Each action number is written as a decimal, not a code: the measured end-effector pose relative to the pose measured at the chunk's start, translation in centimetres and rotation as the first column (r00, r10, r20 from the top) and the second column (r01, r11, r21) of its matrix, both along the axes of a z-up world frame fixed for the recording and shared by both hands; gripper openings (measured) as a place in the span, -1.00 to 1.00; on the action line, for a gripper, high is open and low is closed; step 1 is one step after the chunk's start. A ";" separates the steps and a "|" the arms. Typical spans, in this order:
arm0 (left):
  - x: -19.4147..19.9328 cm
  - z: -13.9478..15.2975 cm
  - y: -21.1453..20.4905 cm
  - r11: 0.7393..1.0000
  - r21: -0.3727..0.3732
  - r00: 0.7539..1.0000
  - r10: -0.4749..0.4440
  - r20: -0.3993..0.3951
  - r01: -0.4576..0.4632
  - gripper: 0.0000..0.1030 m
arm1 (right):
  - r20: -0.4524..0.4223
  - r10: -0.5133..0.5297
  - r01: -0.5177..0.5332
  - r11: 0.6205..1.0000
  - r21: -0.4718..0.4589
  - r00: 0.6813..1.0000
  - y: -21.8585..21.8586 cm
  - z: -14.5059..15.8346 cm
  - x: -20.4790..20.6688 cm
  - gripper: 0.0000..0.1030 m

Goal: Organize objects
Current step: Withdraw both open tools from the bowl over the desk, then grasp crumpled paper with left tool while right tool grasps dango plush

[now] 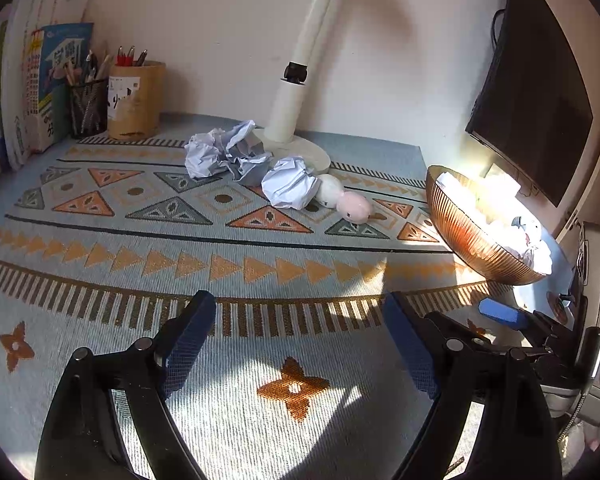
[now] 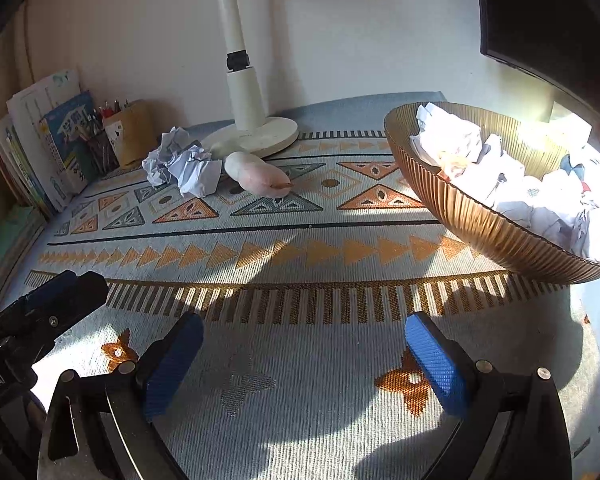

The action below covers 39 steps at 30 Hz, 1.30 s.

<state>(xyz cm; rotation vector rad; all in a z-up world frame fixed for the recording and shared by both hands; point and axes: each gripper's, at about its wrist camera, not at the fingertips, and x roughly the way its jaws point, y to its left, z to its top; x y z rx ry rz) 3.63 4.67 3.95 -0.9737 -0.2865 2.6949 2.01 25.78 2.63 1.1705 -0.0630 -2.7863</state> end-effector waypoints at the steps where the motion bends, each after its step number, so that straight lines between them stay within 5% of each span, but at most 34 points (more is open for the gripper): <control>1: 0.0 0.0 0.0 1.000 0.001 1.000 0.000 0.001 0.000 0.66 | 0.001 -0.002 0.002 1.000 0.002 1.000 0.0 0.0 -0.1 0.97; 7: -0.7 0.2 -1.0 0.997 0.066 0.998 -0.029 0.048 0.026 0.66 | 0.080 0.047 -0.047 0.999 0.002 0.996 -0.5 0.0 -1.7 0.96; 11: -3.7 1.8 -4.9 0.992 0.127 0.995 -0.028 0.097 0.015 0.66 | 0.059 0.063 -0.069 0.992 0.107 0.996 -2.1 2.3 -4.6 0.95; 15: -9.8 3.1 -7.4 0.997 -0.072 0.992 -0.028 0.120 0.037 0.66 | 0.068 0.091 -0.104 0.972 0.209 0.993 -4.0 2.5 -9.4 0.88; 17: -13.0 2.3 -7.4 0.976 -0.208 0.990 -0.038 0.134 0.066 0.66 | 0.097 0.122 -0.141 0.965 0.223 0.988 -5.1 1.5 -11.7 0.43; 20: -16.5 0.7 -7.2 0.949 -0.293 0.990 -0.083 0.116 0.114 0.65 | 0.135 0.110 -0.138 0.966 0.220 0.985 -5.6 -0.1 -14.6 0.25; 24: -19.9 -1.1 -6.1 0.916 -0.367 0.984 -0.126 0.127 0.165 0.64 | 0.141 0.114 -0.137 0.976 0.169 0.983 -5.6 -1.3 -17.1 0.17; 28: -22.2 -1.6 -5.6 0.900 -0.376 0.975 -0.192 0.116 0.222 0.58 | 0.105 0.136 -0.148 0.983 0.111 0.985 -5.6 -1.5 -17.3 -0.20; 30: -23.2 -1.9 -5.3 0.897 -0.359 0.965 -0.227 0.127 0.258 0.12 | 0.093 0.132 -0.141 0.985 0.100 0.987 -5.5 -1.4 -17.1 -0.23; 33: -23.6 -2.2 -4.9 0.888 -0.359 0.957 -0.258 0.129 0.288 -0.15 | 0.056 0.084 -0.087 0.994 0.066 0.995 -4.4 -0.7 -16.6 -0.24; 35: -23.1 -1.8 -5.1 0.890 -0.367 0.963 -0.246 0.113 0.270 -0.16 | 0.049 0.055 -0.056 0.998 0.018 0.997 -3.3 -0.1 -16.1 -0.25; 39: -20.8 -0.3 -7.1 0.937 -0.290 0.980 -0.169 0.107 0.193 -0.16 | 0.066 0.062 -0.055 0.993 -0.101 0.996 -2.0 1.7 -12.7 -0.25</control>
